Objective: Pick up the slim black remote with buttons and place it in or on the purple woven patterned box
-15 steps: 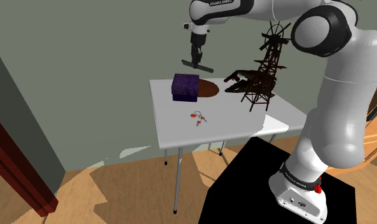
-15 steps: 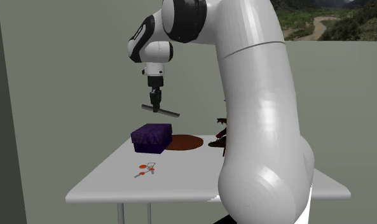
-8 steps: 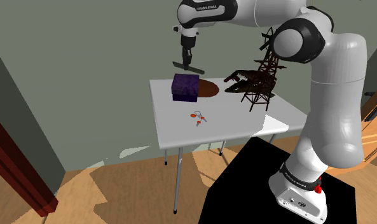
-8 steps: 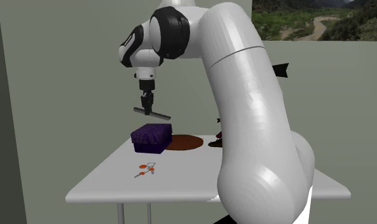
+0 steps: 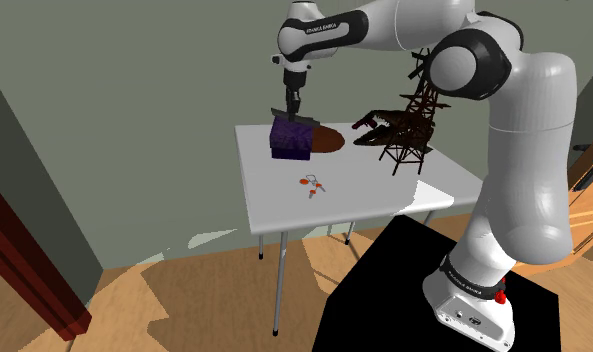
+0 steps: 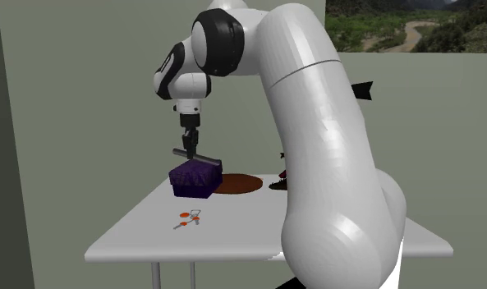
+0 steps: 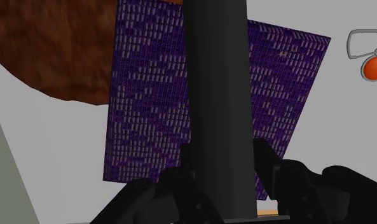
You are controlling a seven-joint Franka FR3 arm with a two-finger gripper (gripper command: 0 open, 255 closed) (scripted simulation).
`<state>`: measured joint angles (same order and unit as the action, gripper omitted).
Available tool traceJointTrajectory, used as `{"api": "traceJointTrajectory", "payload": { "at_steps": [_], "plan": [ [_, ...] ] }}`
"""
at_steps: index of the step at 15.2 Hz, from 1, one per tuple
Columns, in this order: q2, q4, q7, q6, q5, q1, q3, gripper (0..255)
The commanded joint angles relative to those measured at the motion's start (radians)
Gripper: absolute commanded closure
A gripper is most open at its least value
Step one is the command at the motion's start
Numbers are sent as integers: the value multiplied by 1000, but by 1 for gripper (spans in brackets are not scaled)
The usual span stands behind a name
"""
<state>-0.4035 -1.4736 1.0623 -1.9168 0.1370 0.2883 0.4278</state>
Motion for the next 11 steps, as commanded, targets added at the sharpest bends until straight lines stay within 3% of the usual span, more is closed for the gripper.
{"api": "traceJointTrajectory", "payload": {
  "at_steps": [1, 7, 8, 11],
  "plan": [
    [-1, -6, -1, -7, 0, 1, -1, 255],
    [-1, -6, -1, -7, 0, 1, -1, 255],
    [-1, -6, -1, -7, 0, 1, -1, 0],
    [-1, -6, -1, -7, 0, 1, -1, 0]
  ]
}}
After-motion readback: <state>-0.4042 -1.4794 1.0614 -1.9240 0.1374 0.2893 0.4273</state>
